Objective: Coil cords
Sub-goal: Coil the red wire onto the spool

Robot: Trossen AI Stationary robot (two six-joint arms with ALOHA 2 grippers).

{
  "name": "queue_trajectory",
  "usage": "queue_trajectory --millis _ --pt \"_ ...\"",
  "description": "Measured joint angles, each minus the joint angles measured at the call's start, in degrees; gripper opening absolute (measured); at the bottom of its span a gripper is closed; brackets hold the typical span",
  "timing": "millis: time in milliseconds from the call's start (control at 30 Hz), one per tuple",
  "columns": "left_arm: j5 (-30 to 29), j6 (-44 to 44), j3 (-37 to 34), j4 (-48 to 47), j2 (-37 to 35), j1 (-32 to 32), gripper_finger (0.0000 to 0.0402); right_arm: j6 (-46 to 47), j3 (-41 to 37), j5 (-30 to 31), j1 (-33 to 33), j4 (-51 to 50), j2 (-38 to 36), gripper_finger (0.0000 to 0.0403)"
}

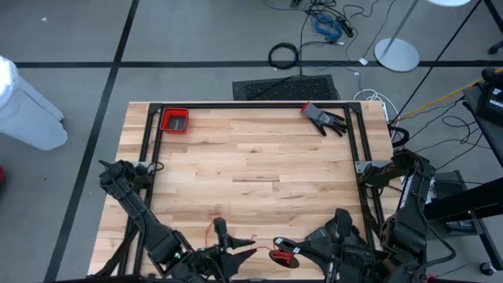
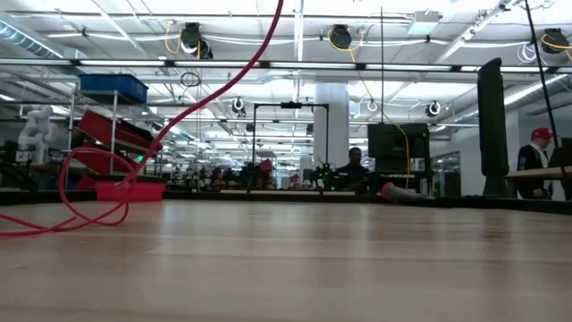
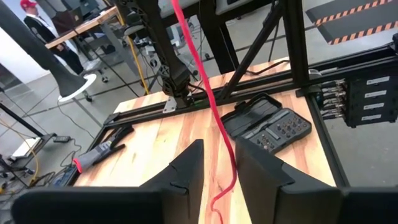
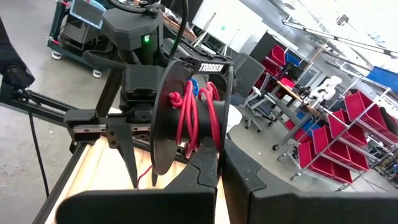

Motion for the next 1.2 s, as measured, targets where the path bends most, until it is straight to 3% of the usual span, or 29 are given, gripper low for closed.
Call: queue_trajectory --millis 300,600,767,1200 --pt "-0.02 -0.02 0.00 -1.16 0.00 0.04 0.0008 0.00 0.00 0.02 0.00 0.02 0.00 0.0000" --pt "-0.70 -0.02 0.00 -0.19 0.00 0.43 0.0003 0.00 0.00 0.02 0.00 0.02 0.00 0.0000" --pt "-4.30 -0.02 0.00 -0.15 0.00 1.43 0.0002 0.00 0.00 0.03 0.00 0.04 0.00 0.0000" --pt "-3.21 0.11 0.00 -0.25 0.00 4.86 0.0000 0.22 0.00 0.03 -0.91 0.42 0.00 0.0000"
